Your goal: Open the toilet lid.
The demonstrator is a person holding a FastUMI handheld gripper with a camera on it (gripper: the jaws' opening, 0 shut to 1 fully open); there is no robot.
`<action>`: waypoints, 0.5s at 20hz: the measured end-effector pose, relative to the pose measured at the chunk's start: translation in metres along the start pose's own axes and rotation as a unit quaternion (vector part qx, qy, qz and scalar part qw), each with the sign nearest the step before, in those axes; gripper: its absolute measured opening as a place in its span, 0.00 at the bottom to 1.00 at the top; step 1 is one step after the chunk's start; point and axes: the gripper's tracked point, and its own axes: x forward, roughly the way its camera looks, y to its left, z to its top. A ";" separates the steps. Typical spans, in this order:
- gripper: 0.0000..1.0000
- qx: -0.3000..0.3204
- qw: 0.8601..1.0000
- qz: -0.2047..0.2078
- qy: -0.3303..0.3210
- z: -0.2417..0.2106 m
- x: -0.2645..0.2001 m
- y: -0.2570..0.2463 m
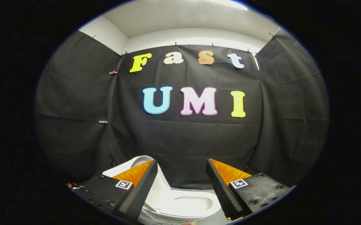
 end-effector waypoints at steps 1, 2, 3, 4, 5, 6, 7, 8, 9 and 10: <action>0.97 -0.002 1.000 -0.006 -0.006 0.004 -0.005 -0.005; 0.97 -0.003 1.000 -0.010 -0.010 0.008 -0.010 -0.009; 0.97 -0.003 1.000 -0.013 -0.013 0.011 -0.015 -0.012; 0.97 -0.003 1.000 -0.016 -0.016 0.013 -0.018 -0.014; 0.97 -0.003 1.000 -0.018 -0.019 0.015 -0.023 -0.016; 0.97 -0.002 1.000 -0.018 -0.020 0.015 -0.026 -0.016; 0.97 -0.002 1.000 -0.019 -0.020 0.016 -0.030 -0.017; 0.97 -0.001 1.000 -0.019 -0.022 0.018 -0.032 -0.018; 0.97 0.000 1.000 -0.019 -0.024 0.020 -0.035 -0.017; 0.97 0.000 0.999 -0.020 -0.026 0.021 -0.037 -0.017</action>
